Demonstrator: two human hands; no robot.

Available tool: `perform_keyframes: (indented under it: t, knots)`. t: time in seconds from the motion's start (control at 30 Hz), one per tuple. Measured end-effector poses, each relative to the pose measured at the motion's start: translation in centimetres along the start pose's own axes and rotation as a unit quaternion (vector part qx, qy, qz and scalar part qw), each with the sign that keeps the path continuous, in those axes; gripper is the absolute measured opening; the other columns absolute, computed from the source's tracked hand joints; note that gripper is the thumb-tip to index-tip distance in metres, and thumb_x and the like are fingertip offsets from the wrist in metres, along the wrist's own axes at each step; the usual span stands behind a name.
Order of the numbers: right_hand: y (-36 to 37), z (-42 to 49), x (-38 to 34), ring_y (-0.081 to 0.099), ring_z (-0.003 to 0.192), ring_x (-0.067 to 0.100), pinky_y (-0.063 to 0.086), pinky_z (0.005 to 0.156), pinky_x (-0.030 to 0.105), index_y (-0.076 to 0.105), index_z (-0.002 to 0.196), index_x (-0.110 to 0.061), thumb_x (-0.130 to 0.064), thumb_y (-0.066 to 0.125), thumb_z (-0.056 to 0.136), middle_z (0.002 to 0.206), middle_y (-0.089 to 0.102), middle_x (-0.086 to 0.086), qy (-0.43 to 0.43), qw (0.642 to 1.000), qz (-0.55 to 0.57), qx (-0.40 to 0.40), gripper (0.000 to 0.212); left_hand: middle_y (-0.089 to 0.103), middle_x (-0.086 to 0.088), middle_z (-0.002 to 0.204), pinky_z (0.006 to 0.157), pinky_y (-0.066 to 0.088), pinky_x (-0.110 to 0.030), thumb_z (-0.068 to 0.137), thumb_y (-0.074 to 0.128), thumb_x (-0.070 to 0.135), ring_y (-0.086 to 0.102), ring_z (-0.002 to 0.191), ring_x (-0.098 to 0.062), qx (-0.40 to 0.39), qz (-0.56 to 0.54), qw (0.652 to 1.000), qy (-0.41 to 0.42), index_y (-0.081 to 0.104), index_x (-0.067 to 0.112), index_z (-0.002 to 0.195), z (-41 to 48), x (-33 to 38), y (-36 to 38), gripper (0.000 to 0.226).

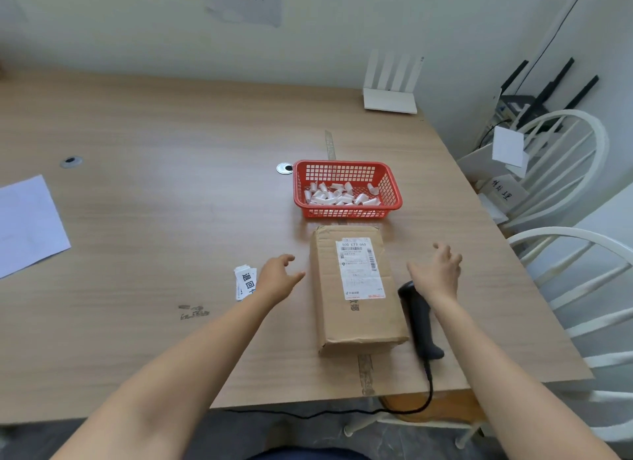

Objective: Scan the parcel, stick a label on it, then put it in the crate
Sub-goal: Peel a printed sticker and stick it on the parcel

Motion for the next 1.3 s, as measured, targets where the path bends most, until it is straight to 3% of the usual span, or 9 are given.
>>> perform_keyframes:
  t: [0.1, 0.17, 0.3, 0.4, 0.53, 0.73, 0.93, 1.13, 1.3]
  knots:
    - [1.6, -2.8, -8.0, 0.052, 0.105, 0.026, 0.041, 0.086, 0.033, 0.050, 0.115, -0.005, -0.012, 0.063, 0.080, 0.118, 0.055, 0.015, -0.140, 0.986, 0.076, -0.041, 0.038, 0.058, -0.008, 0.126, 0.092, 0.038, -0.029, 0.083, 0.062, 0.023, 0.050, 0.121, -0.025, 0.022, 0.070, 0.997, -0.006, 0.057, 0.015, 0.124, 0.5, -1.8, -1.6, 0.042]
    - [3.6, -5.6, -12.8, 0.056, 0.093, 0.019, 0.044, 0.080, 0.029, 0.057, 0.105, -0.007, -0.011, 0.062, 0.081, 0.102, 0.063, 0.010, -0.217, 0.966, 0.110, -0.090, 0.025, 0.058, -0.006, 0.123, 0.088, 0.043, -0.033, 0.083, 0.059, 0.018, 0.048, 0.122, -0.029, 0.034, 0.102, 0.994, -0.018, 0.056, 0.016, 0.124, 0.8, -3.3, -2.8, 0.042]
    - [10.3, -10.0, -17.9, 0.059, 0.080, 0.016, 0.050, 0.078, 0.033, 0.061, 0.097, -0.008, -0.012, 0.061, 0.081, 0.084, 0.063, 0.002, -0.258, 0.938, 0.121, -0.198, 0.016, 0.047, -0.007, 0.130, 0.077, 0.041, -0.031, 0.081, 0.057, 0.009, 0.051, 0.116, -0.026, 0.051, 0.188, 0.980, -0.030, 0.052, 0.016, 0.124, 1.5, -6.0, -5.0, 0.043]
    - [17.2, -12.1, -17.3, 0.060, 0.094, 0.024, 0.049, 0.082, 0.036, 0.060, 0.102, -0.010, -0.017, 0.057, 0.082, 0.099, 0.066, 0.008, -0.236, 0.929, 0.023, -0.284, 0.021, 0.048, -0.006, 0.126, 0.077, 0.046, -0.035, 0.080, 0.060, 0.015, 0.052, 0.110, -0.025, 0.053, 0.210, 0.976, -0.032, 0.056, 0.014, 0.114, 2.3, -7.4, -5.9, 0.034]
    - [23.7, -13.5, -13.4, 0.054, 0.109, 0.027, 0.045, 0.086, 0.035, 0.051, 0.116, -0.010, -0.024, 0.056, 0.085, 0.120, 0.056, 0.011, -0.169, 0.921, -0.100, -0.337, 0.035, 0.048, -0.007, 0.127, 0.080, 0.046, -0.037, 0.079, 0.062, 0.017, 0.049, 0.115, -0.025, 0.023, 0.218, 0.976, -0.017, 0.055, 0.013, 0.118, 3.4, -8.6, -5.7, 0.040]
    - [26.4, -13.4, -12.4, 0.052, 0.108, 0.030, 0.043, 0.080, 0.034, 0.048, 0.112, -0.006, -0.030, 0.063, 0.080, 0.119, 0.051, 0.013, -0.104, 0.939, -0.105, -0.311, 0.042, 0.047, -0.007, 0.127, 0.082, 0.048, -0.040, 0.078, 0.063, 0.019, 0.043, 0.118, -0.024, -0.008, 0.230, 0.973, 0.010, 0.056, 0.008, 0.115, 4.5, -8.5, -4.7, 0.039]
    - [27.0, -12.7, -11.7, 0.053, 0.105, 0.028, 0.042, 0.079, 0.032, 0.050, 0.104, -0.009, -0.026, 0.069, 0.074, 0.114, 0.054, 0.011, -0.052, 0.954, -0.059, -0.290, 0.039, 0.046, -0.008, 0.126, 0.082, 0.046, -0.036, 0.074, 0.069, 0.014, 0.043, 0.118, -0.025, 0.028, 0.179, 0.983, 0.024, 0.055, 0.010, 0.112, 4.6, -8.6, -5.2, 0.040]
    - [26.3, -12.3, -11.2, 0.056, 0.102, 0.029, 0.044, 0.081, 0.032, 0.052, 0.105, -0.011, -0.016, 0.064, 0.077, 0.118, 0.050, 0.012, -0.046, 0.959, -0.046, -0.277, 0.031, 0.061, -0.010, 0.108, 0.071, 0.044, -0.036, 0.086, 0.056, 0.017, 0.058, 0.098, -0.028, 0.050, 0.169, 0.984, 0.032, 0.062, 0.009, 0.096, 4.2, -8.6, -5.9, 0.014]
    - [21.8, -11.2, -14.3, 0.054, 0.103, 0.032, 0.044, 0.084, 0.037, 0.050, 0.114, -0.009, -0.008, 0.052, 0.086, 0.122, 0.047, 0.014, -0.087, 0.981, 0.026, -0.169, 0.028, 0.072, -0.013, 0.089, 0.071, 0.050, -0.033, 0.083, 0.062, 0.014, 0.065, 0.078, -0.026, 0.060, 0.001, 0.998, 0.028, 0.068, 0.007, 0.088, 4.5, -5.7, -8.3, 0.011]
Point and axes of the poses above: each hand's wrist, its own z-axis towards the middle knuckle, its own y-axis out of the palm, x = y × z, the point moved 9 cm from there along z, towards the middle knuckle
